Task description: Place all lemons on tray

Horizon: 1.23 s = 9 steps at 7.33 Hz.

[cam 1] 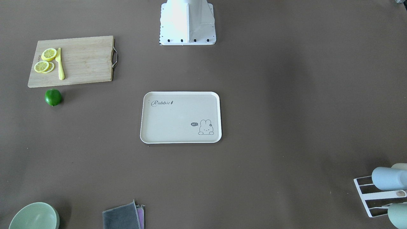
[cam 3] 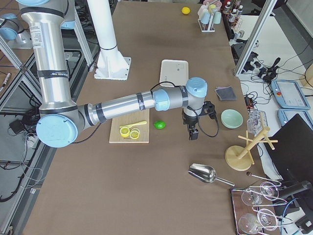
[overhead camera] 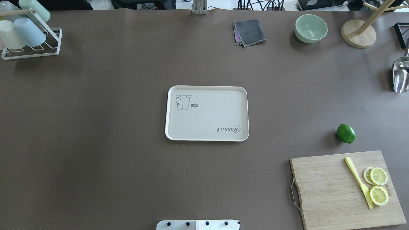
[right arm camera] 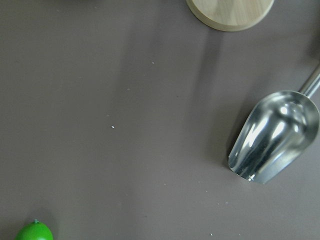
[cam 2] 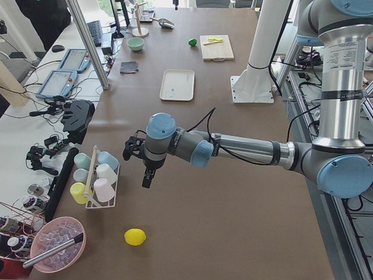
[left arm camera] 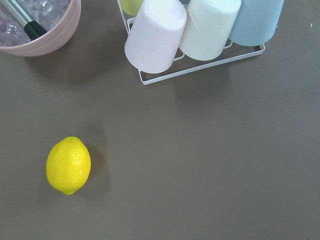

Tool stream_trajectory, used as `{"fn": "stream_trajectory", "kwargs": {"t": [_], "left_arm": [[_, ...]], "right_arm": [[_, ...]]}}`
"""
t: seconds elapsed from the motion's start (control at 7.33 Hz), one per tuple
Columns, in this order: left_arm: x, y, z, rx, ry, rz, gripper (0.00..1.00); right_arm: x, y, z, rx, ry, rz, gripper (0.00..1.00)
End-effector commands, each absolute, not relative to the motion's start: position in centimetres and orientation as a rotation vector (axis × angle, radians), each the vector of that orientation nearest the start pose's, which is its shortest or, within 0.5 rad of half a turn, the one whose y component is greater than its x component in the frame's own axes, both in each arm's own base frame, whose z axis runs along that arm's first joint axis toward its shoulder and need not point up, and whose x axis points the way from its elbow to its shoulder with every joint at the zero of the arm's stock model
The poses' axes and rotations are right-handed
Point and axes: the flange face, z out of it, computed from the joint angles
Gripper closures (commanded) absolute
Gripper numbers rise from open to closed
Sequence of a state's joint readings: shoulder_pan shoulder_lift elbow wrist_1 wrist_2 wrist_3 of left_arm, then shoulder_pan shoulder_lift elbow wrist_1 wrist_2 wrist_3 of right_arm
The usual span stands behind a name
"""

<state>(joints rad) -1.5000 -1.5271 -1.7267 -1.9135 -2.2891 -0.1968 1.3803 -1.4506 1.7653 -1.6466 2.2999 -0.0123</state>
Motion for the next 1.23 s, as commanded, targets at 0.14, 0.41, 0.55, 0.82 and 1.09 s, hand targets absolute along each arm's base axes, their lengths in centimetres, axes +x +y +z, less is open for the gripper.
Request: {"fn": "stream_trajectory", "kwargs": {"t": [0.14, 0.41, 0.55, 0.82, 1.09], "left_arm": [[1.2, -50.2, 56.9, 0.340, 0.795, 0.038, 0.02], [1.1, -49.9, 60.5, 0.359, 0.796, 0.044, 0.02], [1.1, -50.3, 61.7, 0.351, 0.791, 0.049, 0.02], [1.1, -50.7, 62.0, 0.359, 0.774, 0.080, 0.02], [-0.1, -52.2, 61.9, 0.382, 0.756, 0.101, 0.02]], "right_arm": [[-9.6, -53.9, 48.0, 0.174, -0.820, -0.301, 0.00], [-15.2, -51.8, 48.4, 0.168, -0.882, -0.202, 0.00], [-17.7, -50.1, 49.3, 0.171, -0.882, -0.165, 0.00], [-21.8, -48.5, 52.1, 0.143, -0.835, -0.165, 0.00], [-23.6, -46.3, 53.8, 0.091, -0.822, -0.189, 0.00]]}}
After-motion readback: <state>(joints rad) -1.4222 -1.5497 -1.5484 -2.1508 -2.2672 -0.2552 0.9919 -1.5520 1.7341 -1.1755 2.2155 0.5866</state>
